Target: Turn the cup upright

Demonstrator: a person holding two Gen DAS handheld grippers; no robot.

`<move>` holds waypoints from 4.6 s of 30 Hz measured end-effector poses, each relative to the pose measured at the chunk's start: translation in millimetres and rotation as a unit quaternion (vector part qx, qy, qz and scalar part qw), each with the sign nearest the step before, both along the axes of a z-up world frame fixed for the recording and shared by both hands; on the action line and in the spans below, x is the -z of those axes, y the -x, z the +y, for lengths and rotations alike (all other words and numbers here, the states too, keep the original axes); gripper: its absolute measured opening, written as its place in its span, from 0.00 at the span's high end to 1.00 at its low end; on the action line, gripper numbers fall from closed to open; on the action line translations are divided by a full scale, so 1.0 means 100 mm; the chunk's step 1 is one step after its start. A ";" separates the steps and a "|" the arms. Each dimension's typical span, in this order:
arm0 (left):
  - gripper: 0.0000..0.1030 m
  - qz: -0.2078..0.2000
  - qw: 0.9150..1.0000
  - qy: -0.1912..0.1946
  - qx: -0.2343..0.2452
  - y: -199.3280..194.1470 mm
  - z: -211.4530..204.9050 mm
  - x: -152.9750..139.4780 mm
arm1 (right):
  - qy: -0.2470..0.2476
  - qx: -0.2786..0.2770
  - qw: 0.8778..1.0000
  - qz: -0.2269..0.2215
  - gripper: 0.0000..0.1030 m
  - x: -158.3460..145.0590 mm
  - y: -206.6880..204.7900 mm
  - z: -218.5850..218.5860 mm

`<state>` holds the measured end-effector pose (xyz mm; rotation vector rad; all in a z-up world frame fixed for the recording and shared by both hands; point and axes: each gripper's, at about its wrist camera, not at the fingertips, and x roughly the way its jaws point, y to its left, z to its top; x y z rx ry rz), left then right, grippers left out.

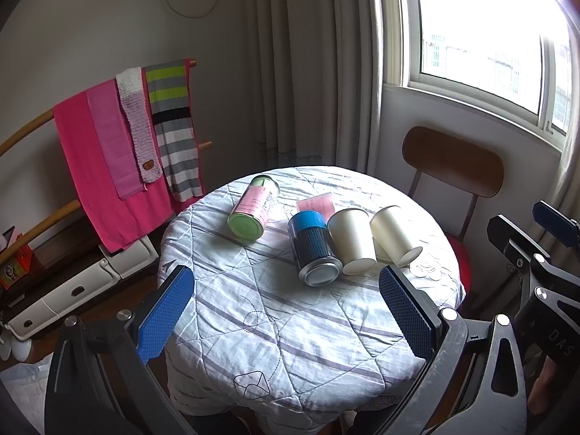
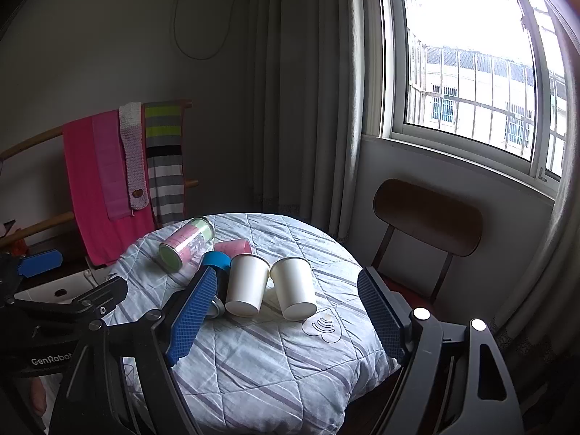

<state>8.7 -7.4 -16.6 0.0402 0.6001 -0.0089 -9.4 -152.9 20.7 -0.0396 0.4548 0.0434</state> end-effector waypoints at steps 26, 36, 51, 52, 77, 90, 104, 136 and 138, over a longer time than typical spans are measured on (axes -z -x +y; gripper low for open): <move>0.00 -0.024 0.999 0.009 -0.034 -0.12 -0.05 0.04 | -0.024 -0.030 0.999 -0.015 0.21 0.12 -0.15 -0.07; 0.00 -0.002 1.000 0.001 -0.030 -0.25 -0.15 0.18 | -0.024 -0.019 1.000 0.004 0.21 0.23 -0.27 -0.19; 0.00 0.000 0.999 -0.006 -0.037 -0.33 -0.23 0.22 | -0.022 -0.036 0.999 0.012 0.21 0.29 -0.37 -0.19; 0.00 0.001 0.999 -0.007 -0.038 -0.33 -0.23 0.23 | -0.022 -0.039 0.999 0.012 0.21 0.29 -0.38 -0.18; 0.00 0.067 0.995 -0.029 -0.069 -0.84 -0.29 0.64 | 0.000 -0.073 0.994 0.079 0.21 0.55 -0.78 -0.29; 0.00 0.138 0.988 -0.022 -0.057 -1.44 -0.41 1.14 | -0.002 -0.080 0.990 0.112 0.21 0.83 -1.13 -0.38; 0.00 0.161 0.985 -0.025 -0.058 -1.77 -0.39 1.38 | -0.014 -0.086 0.987 0.133 0.21 1.04 -1.31 -0.43; 0.32 0.184 0.982 -0.024 -0.015 -1.51 -0.02 1.40 | -0.024 -0.086 0.980 0.176 0.21 1.20 -1.44 -0.30; 0.32 0.184 0.982 -0.030 -0.015 -1.45 0.03 1.39 | -0.027 -0.089 0.979 0.181 0.21 1.21 -1.45 -0.29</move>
